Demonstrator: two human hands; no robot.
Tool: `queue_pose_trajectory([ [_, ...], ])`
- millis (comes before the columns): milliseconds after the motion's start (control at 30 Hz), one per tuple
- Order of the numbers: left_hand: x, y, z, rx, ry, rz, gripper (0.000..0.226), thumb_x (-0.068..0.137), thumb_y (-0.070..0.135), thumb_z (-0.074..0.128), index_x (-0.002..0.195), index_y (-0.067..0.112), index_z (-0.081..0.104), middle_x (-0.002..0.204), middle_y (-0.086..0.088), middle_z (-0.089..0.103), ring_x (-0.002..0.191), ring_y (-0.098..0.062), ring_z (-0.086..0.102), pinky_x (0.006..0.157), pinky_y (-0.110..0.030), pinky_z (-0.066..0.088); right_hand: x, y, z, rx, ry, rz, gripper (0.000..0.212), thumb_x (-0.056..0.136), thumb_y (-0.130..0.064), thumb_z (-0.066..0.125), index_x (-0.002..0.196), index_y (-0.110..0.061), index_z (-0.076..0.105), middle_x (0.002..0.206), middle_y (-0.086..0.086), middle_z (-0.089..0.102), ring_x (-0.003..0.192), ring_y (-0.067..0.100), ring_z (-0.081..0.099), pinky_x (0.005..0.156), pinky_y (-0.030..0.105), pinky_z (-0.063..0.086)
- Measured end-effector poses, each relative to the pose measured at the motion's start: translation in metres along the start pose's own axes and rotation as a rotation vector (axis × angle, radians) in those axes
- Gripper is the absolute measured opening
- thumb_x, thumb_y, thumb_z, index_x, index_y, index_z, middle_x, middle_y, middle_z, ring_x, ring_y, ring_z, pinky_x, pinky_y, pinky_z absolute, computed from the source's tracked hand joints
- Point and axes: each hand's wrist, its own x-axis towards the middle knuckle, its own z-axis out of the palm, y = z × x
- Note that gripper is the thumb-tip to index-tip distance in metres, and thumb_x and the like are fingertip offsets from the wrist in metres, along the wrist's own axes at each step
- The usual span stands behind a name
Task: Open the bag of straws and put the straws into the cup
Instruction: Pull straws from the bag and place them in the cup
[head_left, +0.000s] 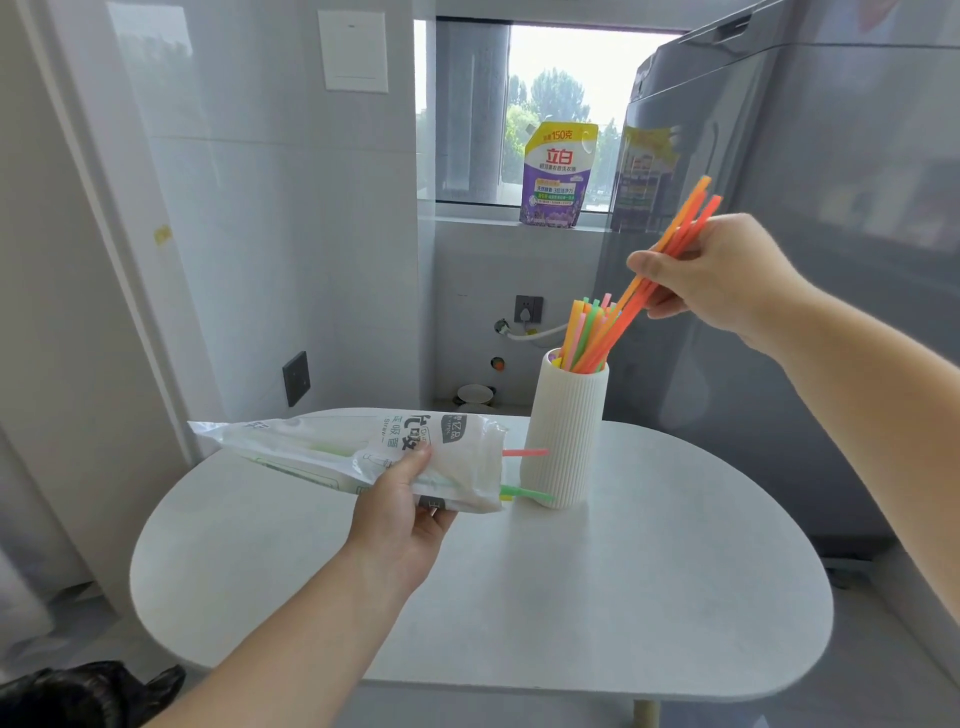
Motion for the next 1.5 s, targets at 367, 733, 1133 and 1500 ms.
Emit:
queue_pose_trajectory([
  [367, -0.002, 0.000, 0.000, 0.006, 0.001, -0.008, 0.019, 0.095, 0.006, 0.065, 0.112, 0.015, 0.067, 0.083, 0.000, 0.080, 0.071, -0.015, 0.077, 0.052, -0.032, 0.061, 0.011, 0.009, 0.056, -0.290, 0.049, -0.023, 0.080, 0.085, -0.060, 0.067, 0.145, -0.017, 0.039, 0.126, 0.008, 0.058, 0.111, 0.026, 0.059, 0.086, 0.041, 0.055],
  [733, -0.001, 0.001, 0.000, 0.025, -0.012, -0.009, 0.016, 0.094, 0.007, 0.066, 0.109, 0.014, 0.068, 0.083, -0.001, 0.080, 0.072, -0.015, 0.077, 0.072, -0.041, 0.063, -0.022, 0.028, 0.069, -0.480, -0.018, -0.278, 0.052, 0.105, -0.035, 0.044, 0.152, -0.014, 0.039, 0.160, 0.005, 0.038, 0.149, 0.027, 0.026, 0.117, 0.046, 0.029],
  [1133, -0.008, 0.000, 0.008, 0.186, -0.064, 0.127, 0.024, 0.092, 0.012, 0.070, 0.116, 0.017, 0.070, 0.098, -0.002, 0.078, 0.074, -0.013, 0.075, 0.052, -0.027, 0.056, -0.164, 0.036, 0.124, 0.540, -0.236, 0.588, 0.050, 0.103, -0.058, 0.021, 0.118, -0.023, 0.054, 0.099, 0.009, 0.065, 0.057, 0.019, 0.056, 0.052, 0.031, 0.046],
  [1500, -0.018, -0.001, 0.012, 0.289, -0.203, 0.213, 0.044, 0.093, 0.009, 0.068, 0.135, 0.021, 0.062, 0.120, -0.003, 0.075, 0.107, -0.022, 0.073, 0.072, -0.032, 0.060, -0.167, 0.036, 0.130, 0.928, -0.258, 0.831, 0.018, 0.096, -0.018, 0.055, 0.080, -0.012, 0.055, 0.066, 0.003, 0.043, 0.048, 0.014, 0.030, 0.041, 0.024, 0.025],
])
